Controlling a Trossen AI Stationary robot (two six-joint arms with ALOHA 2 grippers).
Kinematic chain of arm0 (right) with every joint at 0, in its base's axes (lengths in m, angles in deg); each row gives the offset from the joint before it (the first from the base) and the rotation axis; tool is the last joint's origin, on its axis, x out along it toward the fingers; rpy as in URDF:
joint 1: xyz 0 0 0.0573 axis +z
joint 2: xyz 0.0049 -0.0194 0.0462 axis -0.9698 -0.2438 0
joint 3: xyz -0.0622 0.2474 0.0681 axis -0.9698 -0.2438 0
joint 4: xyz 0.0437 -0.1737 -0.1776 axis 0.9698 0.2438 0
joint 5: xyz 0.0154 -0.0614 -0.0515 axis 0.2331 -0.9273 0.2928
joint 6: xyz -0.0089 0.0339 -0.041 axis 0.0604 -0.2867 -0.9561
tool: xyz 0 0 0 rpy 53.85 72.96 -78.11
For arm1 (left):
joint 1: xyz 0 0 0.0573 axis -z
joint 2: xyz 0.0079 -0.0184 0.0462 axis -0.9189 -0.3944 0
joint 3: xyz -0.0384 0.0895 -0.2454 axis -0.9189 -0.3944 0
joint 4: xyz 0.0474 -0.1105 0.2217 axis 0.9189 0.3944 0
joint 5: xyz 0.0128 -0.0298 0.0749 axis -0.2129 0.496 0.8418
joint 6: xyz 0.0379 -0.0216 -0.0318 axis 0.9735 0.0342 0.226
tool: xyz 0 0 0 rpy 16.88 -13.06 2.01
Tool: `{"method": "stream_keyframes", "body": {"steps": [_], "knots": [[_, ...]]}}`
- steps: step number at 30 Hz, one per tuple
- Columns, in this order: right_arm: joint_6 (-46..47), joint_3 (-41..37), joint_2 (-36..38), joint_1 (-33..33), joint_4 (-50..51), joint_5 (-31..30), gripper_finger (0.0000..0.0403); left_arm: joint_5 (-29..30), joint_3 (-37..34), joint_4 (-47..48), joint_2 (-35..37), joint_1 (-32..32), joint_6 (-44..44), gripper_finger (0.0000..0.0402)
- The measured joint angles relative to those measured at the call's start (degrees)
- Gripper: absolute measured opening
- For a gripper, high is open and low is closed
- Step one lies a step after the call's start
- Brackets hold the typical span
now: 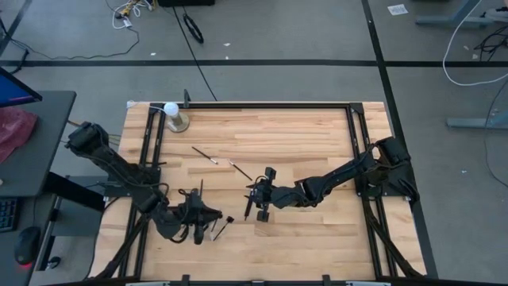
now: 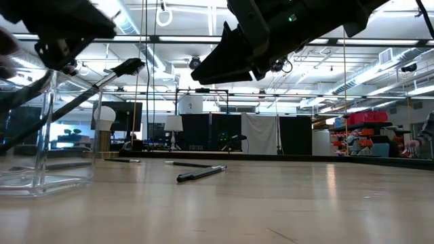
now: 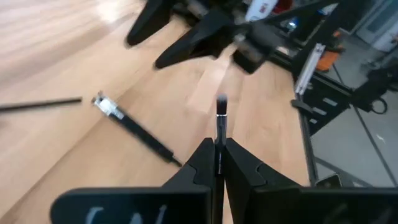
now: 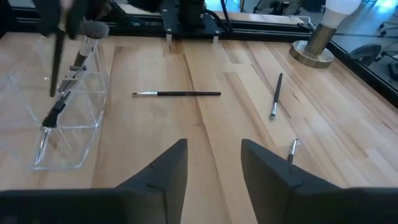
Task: Put items in baskets/containers
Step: Put the black eyeshadow brush into the transparent organizer
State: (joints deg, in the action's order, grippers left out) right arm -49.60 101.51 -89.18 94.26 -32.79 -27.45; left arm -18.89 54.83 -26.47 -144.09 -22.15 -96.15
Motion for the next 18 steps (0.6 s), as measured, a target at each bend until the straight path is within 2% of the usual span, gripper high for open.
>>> {"method": "stream_keyframes", "body": {"steps": [8, 12, 18], "knots": [[0.00, 0.00, 0.00, 0.00, -0.02, 0.02, 0.0150, -1.99, -0.19, 1.19, 0.00, -1.01, -1.28, 0.0018], [0.24, 0.00, 0.00, 0.00, -0.04, 0.02, 0.0150, -5.03, -0.19, 1.71, 0.00, -1.84, -1.28, 0.0022], [0.28, 0.00, 0.00, 0.00, -0.04, 0.02, 0.0150, -6.12, -0.19, 2.16, 0.00, -2.19, -1.22, 0.0064]]}}
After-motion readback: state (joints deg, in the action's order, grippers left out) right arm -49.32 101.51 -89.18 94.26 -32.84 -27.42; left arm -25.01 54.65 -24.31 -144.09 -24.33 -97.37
